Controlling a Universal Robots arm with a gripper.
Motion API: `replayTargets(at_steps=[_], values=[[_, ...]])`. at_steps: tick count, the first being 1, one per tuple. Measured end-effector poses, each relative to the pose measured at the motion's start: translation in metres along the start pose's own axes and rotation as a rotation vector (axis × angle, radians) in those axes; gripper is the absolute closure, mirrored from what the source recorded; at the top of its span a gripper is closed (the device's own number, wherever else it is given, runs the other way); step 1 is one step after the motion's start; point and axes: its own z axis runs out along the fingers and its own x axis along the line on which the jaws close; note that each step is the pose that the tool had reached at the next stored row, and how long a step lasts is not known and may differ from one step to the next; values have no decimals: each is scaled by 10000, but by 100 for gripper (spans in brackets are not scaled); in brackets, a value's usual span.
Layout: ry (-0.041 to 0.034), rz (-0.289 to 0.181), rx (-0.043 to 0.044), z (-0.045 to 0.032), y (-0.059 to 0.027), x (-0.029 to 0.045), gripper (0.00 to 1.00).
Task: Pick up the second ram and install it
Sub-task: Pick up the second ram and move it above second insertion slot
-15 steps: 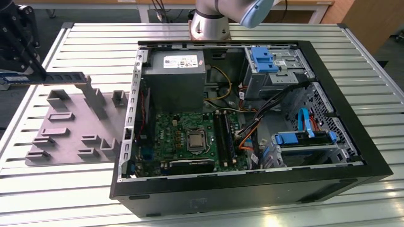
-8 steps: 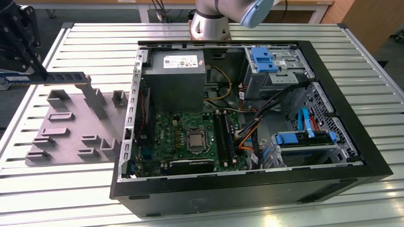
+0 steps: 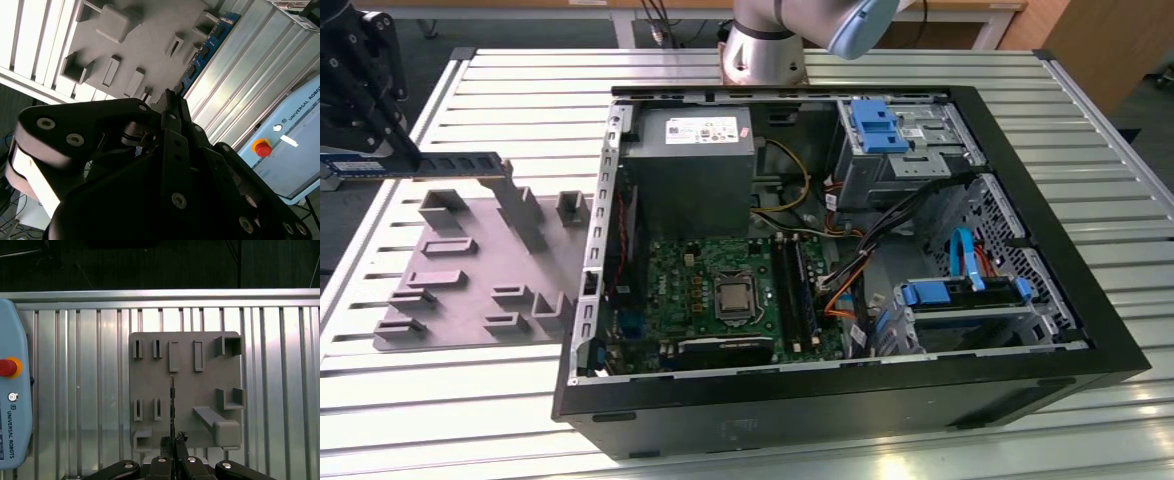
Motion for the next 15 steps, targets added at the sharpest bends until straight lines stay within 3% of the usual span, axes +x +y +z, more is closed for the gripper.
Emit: replayTargets(at_steps=[3,15], values=[[0,-2,0,-2,-61,-2,86],[0,0,-1,-3,-99,-4,86]])
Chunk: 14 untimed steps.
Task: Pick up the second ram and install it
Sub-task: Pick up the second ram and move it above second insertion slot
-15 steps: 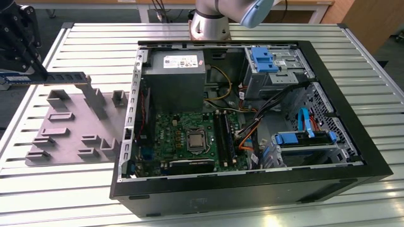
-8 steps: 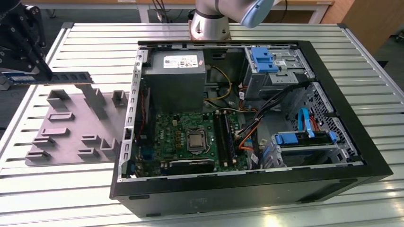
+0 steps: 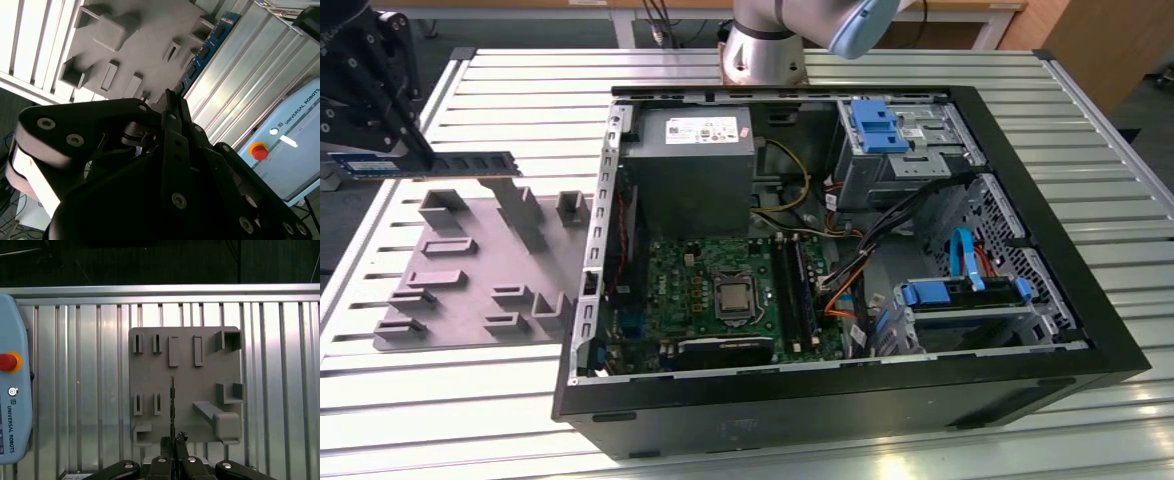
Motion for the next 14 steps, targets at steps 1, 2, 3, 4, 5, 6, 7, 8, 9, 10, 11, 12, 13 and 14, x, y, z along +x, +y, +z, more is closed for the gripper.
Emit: replayTargets(at_steps=[1,2,3,4,5,6,7,8,9,10,11,12,13,14], values=[[0,0,0,0,-7,0,86],[0,0,0,0,-15,-1,86],[0,0,0,-1,-23,-1,86],[0,0,0,-1,-31,-1,86],[0,0,0,-1,-38,-1,86],[0,0,0,-1,-45,-2,86],[0,0,0,-1,-52,-2,86],[0,0,0,-1,-60,-2,86],[0,0,1,-1,-68,-2,86],[0,0,0,-1,-75,-3,86],[0,0,0,-1,-83,-3,86],[0,0,0,-2,-89,-3,86],[0,0,0,-2,-97,-4,86],[0,0,0,-2,-104,-4,86]])
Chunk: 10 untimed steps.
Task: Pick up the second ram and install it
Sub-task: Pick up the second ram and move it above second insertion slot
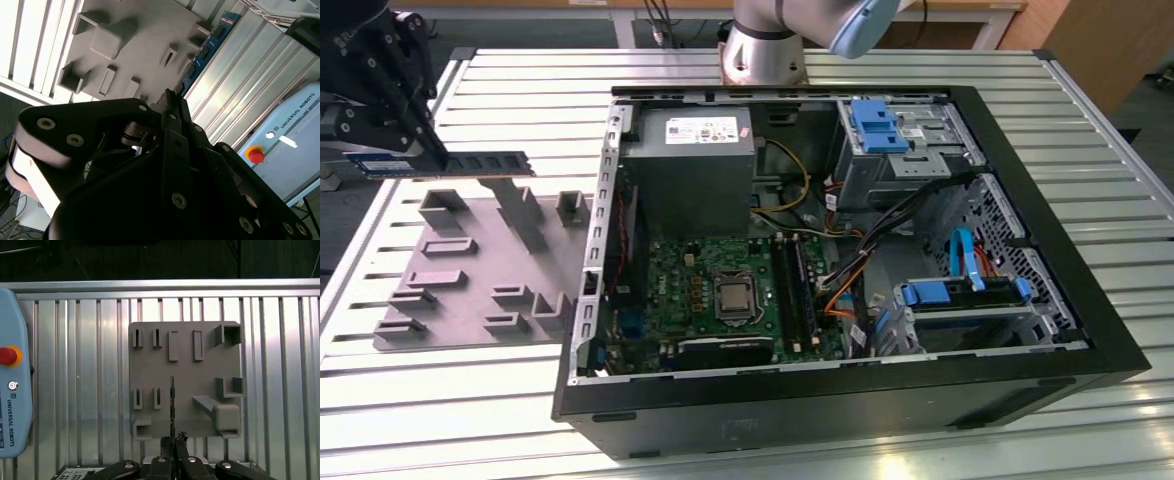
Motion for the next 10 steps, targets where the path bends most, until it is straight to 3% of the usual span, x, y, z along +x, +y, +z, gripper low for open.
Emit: replayTargets(at_steps=[10], values=[[0,0,0,-1,-59,-2,86]])
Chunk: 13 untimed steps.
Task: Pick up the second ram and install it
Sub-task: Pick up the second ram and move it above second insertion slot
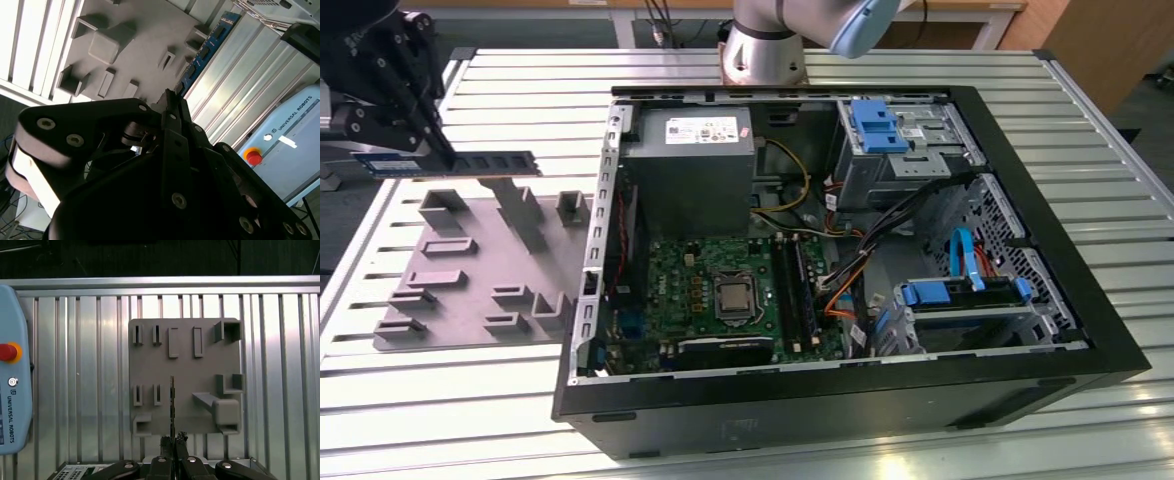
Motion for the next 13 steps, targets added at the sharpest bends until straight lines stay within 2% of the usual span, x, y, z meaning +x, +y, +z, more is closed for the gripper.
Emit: replayTargets(at_steps=[11,13], values=[[0,0,0,-2,-58,-2,86],[0,0,0,-2,-97,-4,86]])
